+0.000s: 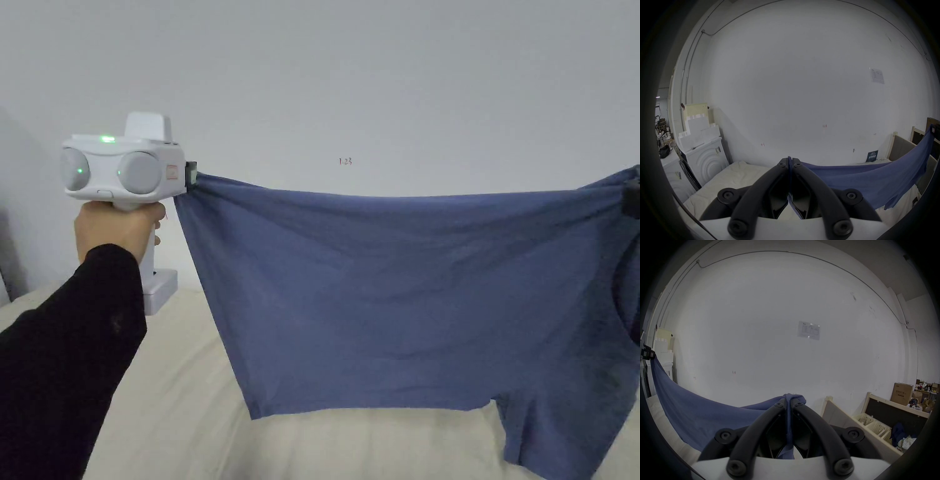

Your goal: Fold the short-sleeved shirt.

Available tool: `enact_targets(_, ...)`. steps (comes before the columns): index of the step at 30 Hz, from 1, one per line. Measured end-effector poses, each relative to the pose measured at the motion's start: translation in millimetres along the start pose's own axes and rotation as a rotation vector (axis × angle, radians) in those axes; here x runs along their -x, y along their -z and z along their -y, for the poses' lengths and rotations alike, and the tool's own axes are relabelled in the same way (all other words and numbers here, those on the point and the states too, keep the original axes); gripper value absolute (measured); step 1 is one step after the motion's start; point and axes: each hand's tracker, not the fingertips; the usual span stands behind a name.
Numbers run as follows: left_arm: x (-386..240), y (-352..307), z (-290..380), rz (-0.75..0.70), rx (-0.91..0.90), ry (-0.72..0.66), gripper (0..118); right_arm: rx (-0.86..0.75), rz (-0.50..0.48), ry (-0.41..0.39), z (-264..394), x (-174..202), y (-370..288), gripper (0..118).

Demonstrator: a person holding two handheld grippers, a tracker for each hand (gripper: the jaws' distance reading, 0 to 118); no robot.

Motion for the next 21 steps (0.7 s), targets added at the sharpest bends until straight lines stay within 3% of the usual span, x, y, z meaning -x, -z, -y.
enact_targets(13,-9,31,166,0.018,0.252,-0.056,0,0.281,-0.060,0.011,161,24,-10,1)
enact_targets(21,12,-8,284,0.039,0.421,-0.058,0,0.413,-0.108,0.044,253,21,-75,1)
